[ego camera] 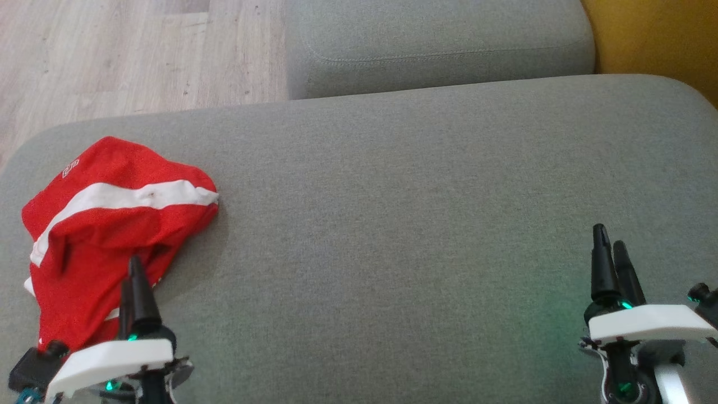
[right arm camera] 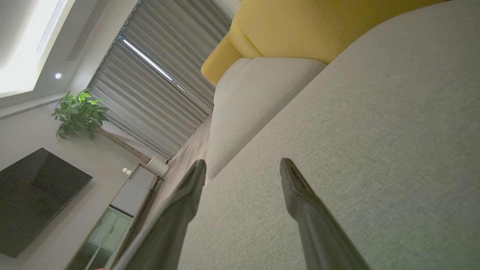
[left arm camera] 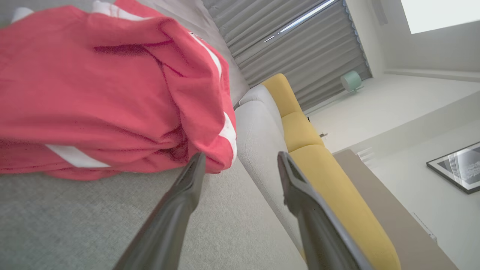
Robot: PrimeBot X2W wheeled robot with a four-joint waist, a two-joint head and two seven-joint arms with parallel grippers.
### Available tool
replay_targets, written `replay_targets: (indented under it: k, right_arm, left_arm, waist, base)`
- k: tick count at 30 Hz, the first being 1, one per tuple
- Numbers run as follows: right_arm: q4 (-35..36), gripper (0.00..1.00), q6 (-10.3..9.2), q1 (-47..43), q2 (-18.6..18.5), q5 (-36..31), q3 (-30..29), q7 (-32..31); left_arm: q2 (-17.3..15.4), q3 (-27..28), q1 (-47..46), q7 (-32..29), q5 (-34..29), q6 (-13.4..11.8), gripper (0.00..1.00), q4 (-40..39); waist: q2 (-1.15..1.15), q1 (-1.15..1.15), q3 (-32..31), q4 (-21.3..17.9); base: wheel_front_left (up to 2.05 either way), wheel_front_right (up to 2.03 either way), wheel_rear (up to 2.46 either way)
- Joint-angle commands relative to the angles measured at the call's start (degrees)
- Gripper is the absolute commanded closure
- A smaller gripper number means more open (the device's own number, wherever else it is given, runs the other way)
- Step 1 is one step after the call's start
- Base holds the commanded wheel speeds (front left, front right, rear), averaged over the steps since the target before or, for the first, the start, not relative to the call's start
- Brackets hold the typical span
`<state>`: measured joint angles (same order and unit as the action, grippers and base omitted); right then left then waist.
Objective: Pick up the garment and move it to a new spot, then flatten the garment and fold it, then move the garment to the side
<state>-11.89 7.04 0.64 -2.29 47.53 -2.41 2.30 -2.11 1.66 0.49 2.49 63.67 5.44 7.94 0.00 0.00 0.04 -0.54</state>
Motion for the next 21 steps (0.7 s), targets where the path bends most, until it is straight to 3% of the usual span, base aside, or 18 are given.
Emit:
replay_targets:
  k: [1, 21]
  right_arm:
    - [2.5, 0.0, 0.2, 2.7, -0.3, -1.6, 0.6, 0.7]
    - [5.2, 0.0, 0.26, 2.7, -0.4, -17.0, 3.8, 3.9]
  left_arm:
    - [-0.5, 0.5, -1.4, 0.6, -1.2, -0.1, 0.0, -2.6]
    - [-0.6, -6.9, -0.9, 3.8, -25.2, -1.5, 0.0, -4.5]
  waist:
    - [0.0, 0.0, 0.0, 0.0]
    - [0.0, 0.0, -0.1, -0.5]
  base:
    - [0.0, 0.0, 0.0]
    - [0.0, 0.0, 0.0]
